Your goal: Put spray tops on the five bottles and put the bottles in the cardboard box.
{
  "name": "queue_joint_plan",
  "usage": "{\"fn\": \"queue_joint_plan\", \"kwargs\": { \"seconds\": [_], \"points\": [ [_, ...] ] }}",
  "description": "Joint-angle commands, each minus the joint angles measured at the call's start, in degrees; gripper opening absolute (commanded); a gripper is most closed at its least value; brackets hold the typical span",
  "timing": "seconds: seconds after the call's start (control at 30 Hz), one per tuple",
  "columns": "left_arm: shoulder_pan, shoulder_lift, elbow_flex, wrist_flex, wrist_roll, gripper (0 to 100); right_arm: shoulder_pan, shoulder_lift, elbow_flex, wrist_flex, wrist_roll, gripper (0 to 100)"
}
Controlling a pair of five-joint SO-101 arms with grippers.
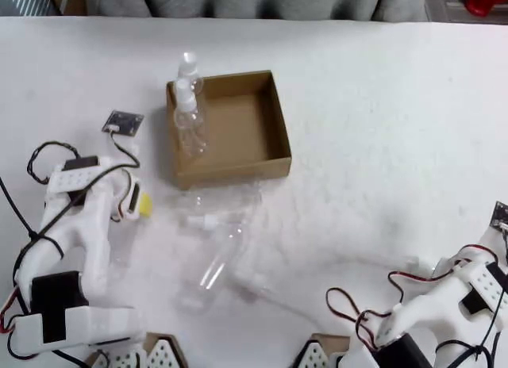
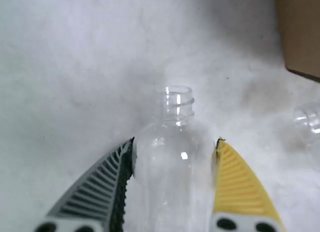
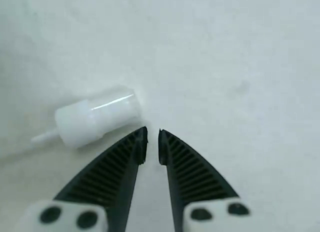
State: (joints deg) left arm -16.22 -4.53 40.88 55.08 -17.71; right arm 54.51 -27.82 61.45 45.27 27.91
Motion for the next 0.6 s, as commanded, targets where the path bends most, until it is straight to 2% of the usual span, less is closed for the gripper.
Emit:
{"fn": "queue_joint_plan", "kwargs": {
  "seconds": [0.0, 0.23, 0.57],
  "points": [
    [-0.3, -0.6, -3.1, -0.8, -0.8, 2, -3.0, -1.3, 0.5, -3.9, -1.1, 1.6],
    [-0.4, -0.6, -3.1, -0.7, -0.8, 2, -6.1, -1.3, 0.6, -6.6, -4.9, 1.6],
    [-0.6, -0.6, -3.1, -0.7, -0.8, 2, -14.0, -1.3, 0.5, -10.2, -10.8, 2.1]
  ]
}}
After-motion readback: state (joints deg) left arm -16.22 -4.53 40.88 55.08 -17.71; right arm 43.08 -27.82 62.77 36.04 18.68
